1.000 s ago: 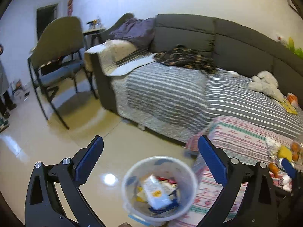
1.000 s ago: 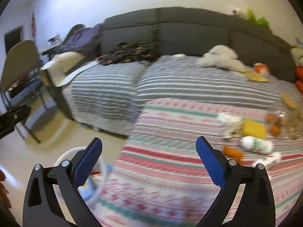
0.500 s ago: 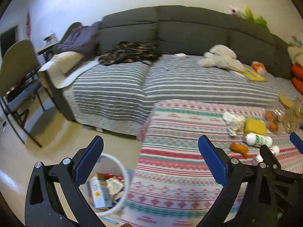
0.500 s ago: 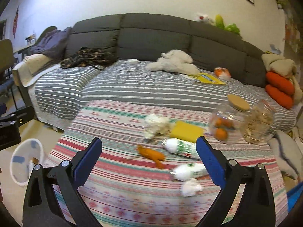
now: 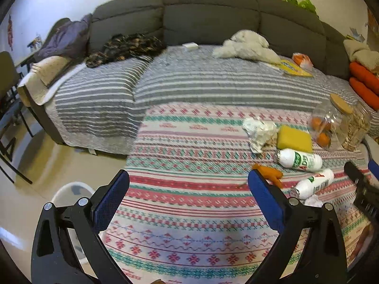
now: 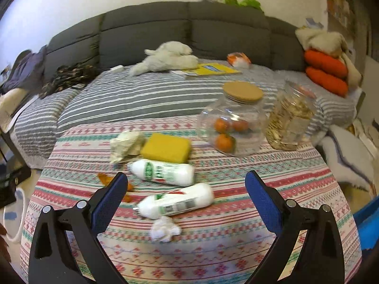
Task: Collect trash
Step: 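Move both grippers back over the table toward the white bottles, then grasp the white tissue with the left gripper while the right gripper grasps a white AD bottle, then carry the tissue and bottle to the white bin and release both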
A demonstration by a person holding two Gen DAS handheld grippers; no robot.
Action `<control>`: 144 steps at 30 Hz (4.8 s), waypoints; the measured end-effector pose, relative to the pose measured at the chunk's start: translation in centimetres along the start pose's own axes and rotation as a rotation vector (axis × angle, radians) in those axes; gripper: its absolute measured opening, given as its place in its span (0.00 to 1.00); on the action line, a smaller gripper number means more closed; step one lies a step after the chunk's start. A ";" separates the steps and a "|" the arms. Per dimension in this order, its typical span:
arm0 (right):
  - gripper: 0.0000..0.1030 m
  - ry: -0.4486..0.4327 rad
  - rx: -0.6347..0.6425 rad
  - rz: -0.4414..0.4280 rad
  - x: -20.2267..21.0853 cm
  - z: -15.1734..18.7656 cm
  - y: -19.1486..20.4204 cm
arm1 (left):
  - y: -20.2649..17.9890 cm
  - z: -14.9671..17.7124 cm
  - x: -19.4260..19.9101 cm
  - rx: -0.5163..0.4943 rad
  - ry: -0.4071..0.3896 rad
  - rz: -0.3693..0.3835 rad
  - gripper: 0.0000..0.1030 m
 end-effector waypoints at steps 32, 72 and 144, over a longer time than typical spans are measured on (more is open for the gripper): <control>0.94 0.156 -0.190 0.101 -3.5 -0.7 -11.9 | -21.5 8.2 -5.6 -0.290 0.252 0.447 0.24; 0.40 0.210 -0.202 -0.186 -4.5 2.8 -3.5 | -8.7 3.6 0.4 -0.214 0.065 0.243 0.23; 0.75 0.123 0.337 -0.716 3.2 10.1 41.8 | 31.6 2.8 8.7 0.433 -0.078 -0.303 0.79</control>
Point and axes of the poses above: each gripper's, at about its wrist camera, not at the fingertips, and x roughly against the way its jaws point, y to its left, z to its underside, the point moved 7 cm from there along -x, roughly the way its jaws point, and after that the axes turned 4 degrees about -z, right-handed, at the moved point
